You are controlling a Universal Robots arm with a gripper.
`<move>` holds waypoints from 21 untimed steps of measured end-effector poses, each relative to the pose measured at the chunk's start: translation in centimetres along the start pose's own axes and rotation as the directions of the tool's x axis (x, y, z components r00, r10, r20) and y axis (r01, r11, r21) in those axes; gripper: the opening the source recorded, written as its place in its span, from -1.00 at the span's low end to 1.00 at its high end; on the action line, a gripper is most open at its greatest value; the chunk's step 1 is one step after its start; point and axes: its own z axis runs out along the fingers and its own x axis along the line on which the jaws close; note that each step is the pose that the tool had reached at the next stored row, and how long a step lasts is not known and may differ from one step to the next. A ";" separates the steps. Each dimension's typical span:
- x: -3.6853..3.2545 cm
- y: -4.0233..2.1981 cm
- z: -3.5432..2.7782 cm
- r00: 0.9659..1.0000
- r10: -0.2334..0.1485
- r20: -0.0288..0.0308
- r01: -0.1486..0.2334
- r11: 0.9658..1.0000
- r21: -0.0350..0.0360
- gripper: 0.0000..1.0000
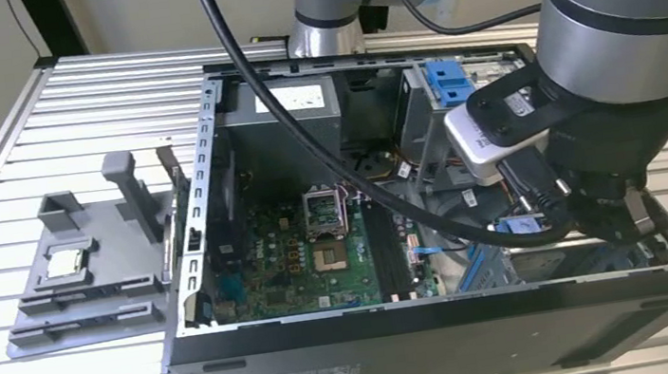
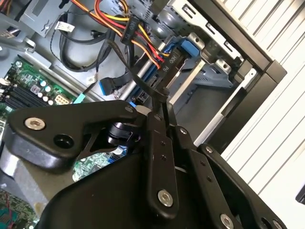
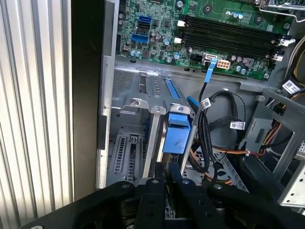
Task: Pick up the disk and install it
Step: 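Insert the second disk wire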
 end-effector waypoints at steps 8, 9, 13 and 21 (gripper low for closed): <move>-0.25 0.01 0.14 1.000 0.020 -0.007 -0.020 1.000 0.001 -1.00; -0.32 0.01 0.17 1.000 0.023 -0.008 -0.023 1.000 0.001 -1.00; -0.85 -0.05 0.25 0.999 0.032 -0.011 -0.032 0.999 0.002 -1.00; -0.95 -0.13 0.55 0.998 0.056 -0.019 -0.056 0.998 0.003 -1.00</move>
